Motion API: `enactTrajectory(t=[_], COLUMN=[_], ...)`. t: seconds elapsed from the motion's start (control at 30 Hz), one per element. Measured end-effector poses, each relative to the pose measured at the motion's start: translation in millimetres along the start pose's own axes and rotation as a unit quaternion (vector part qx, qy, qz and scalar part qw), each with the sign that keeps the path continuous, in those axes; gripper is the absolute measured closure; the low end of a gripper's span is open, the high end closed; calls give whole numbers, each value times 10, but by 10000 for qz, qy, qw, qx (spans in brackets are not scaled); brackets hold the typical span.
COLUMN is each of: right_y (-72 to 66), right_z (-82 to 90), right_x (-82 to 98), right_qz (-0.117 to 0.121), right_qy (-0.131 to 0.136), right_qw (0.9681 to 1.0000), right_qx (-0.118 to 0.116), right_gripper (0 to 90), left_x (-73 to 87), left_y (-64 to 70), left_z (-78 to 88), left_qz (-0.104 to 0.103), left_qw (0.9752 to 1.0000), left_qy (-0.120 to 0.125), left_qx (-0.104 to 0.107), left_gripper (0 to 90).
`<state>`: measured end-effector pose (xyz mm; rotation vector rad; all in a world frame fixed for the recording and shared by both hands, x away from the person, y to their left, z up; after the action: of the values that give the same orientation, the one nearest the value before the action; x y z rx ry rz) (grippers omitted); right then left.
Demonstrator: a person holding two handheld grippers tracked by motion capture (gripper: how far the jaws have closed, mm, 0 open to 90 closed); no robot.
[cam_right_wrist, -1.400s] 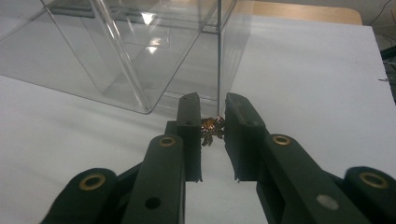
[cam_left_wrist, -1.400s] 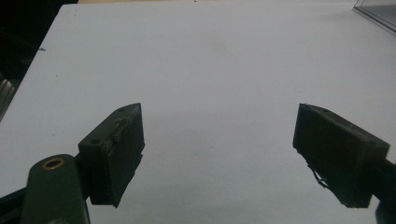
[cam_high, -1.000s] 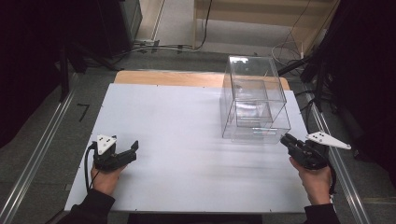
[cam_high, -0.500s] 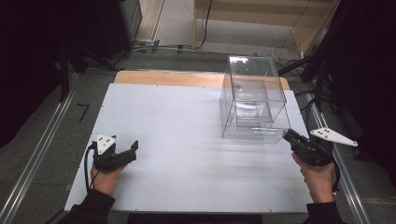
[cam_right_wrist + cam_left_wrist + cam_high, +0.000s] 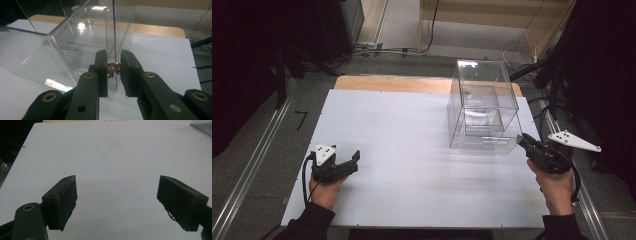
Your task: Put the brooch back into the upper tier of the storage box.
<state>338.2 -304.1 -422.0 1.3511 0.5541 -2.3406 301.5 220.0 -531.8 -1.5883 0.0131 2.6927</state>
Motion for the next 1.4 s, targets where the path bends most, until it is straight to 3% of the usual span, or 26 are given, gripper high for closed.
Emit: enactTrajectory(t=[1.4], right_y=[-72], right_z=[203], right_x=[-383], right_qz=[69], right_qy=[421], right_qw=[9991], right_qx=[-26], right_gripper=[741], left_x=[1], left_y=[3], left_z=[-3], left_qz=[11], left_qw=[10000], left_qy=[-1], left_qx=[5], left_gripper=[175])
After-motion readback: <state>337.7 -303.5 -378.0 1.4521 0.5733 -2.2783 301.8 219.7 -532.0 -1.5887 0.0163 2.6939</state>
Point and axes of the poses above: each handheld gripper's, and its own axes: z roughly backward along the jaws, x roughly out of its underside, y roughly to its right, the point moved 7 cm from there along -z, roughly forward along the jaws, and after that the axes turned 8 degrees about -x, right-handed, at the moved point
